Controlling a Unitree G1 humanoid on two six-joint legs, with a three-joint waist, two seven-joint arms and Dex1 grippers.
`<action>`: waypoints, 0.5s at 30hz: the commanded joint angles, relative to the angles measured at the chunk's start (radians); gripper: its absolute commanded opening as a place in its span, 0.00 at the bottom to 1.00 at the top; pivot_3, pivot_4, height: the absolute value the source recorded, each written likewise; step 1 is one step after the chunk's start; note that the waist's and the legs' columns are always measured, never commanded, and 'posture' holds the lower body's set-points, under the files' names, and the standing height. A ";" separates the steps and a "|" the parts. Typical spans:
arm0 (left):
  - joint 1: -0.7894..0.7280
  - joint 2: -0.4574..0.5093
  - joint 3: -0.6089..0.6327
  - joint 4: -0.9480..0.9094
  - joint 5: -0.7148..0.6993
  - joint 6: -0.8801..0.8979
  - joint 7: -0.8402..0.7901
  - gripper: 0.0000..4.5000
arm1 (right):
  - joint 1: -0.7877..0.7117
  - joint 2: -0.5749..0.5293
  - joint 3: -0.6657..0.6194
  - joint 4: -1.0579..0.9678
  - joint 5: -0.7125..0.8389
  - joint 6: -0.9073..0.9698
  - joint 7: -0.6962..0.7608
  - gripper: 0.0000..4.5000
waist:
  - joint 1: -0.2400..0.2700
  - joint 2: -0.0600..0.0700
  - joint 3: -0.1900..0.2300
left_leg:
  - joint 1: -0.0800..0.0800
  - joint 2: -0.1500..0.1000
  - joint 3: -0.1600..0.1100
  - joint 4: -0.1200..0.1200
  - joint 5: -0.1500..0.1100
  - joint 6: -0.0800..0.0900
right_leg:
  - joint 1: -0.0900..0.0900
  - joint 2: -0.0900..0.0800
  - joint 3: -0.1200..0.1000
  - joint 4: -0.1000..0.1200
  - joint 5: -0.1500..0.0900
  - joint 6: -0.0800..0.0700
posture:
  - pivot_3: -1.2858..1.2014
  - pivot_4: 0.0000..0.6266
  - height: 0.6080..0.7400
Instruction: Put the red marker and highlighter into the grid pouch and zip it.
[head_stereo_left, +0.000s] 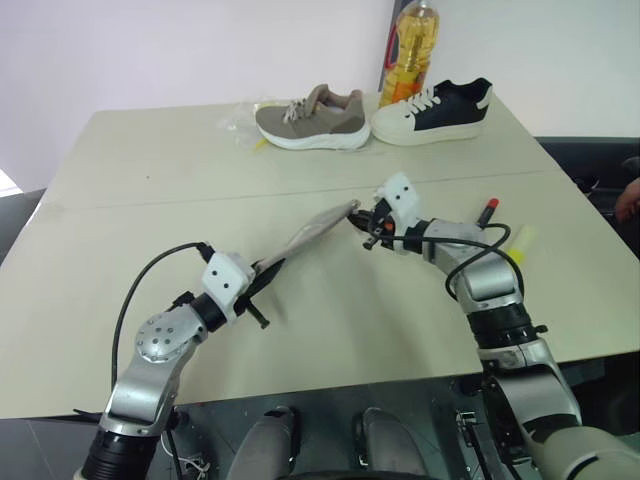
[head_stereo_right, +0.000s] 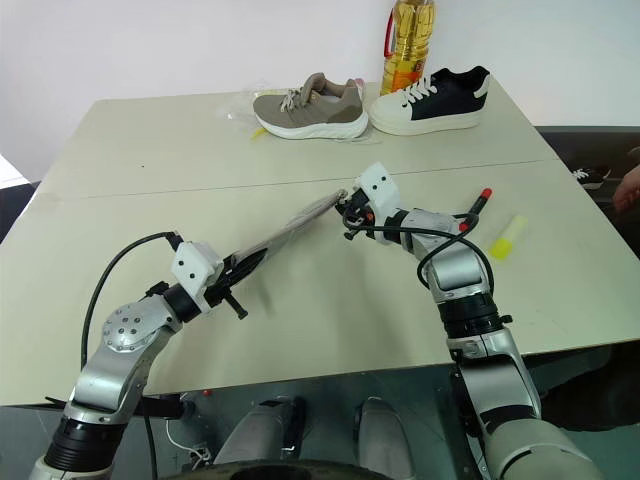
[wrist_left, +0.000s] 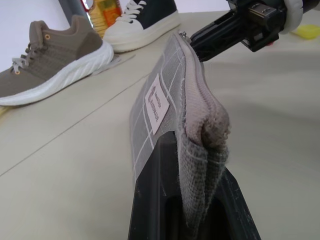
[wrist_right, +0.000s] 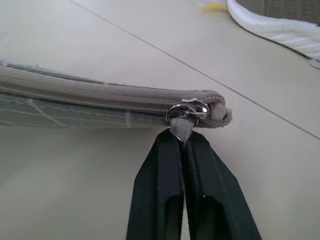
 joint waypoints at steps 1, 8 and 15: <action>-0.016 -0.002 -0.007 -0.025 0.011 -0.011 0.008 0.00 | 0.010 -0.045 0.064 -0.126 -0.040 -0.012 0.029 0.00 | 0.001 0.000 0.000 | 0.000 0.000 0.000 0.000 0.000 0.000 | 0.000 0.000 0.000 0.000 0.000 0.000 | 0.52 0.24 0.99; -0.063 -0.047 -0.069 0.044 0.060 -0.026 0.030 0.00 | 0.045 -0.126 0.172 -0.293 -0.079 0.016 0.098 0.00 | 0.003 0.000 0.000 | 0.000 0.000 0.000 0.001 0.000 0.000 | 0.000 0.000 0.000 0.000 0.000 0.000 | 0.52 0.24 0.99; -0.138 -0.119 -0.149 0.148 0.110 -0.056 0.042 0.00 | 0.049 -0.156 0.267 -0.461 -0.109 0.092 0.138 0.00 | 0.004 -0.001 0.000 | -0.001 0.000 0.000 0.001 0.000 0.000 | 0.000 0.000 -0.001 0.000 0.000 0.000 | 0.52 0.24 0.99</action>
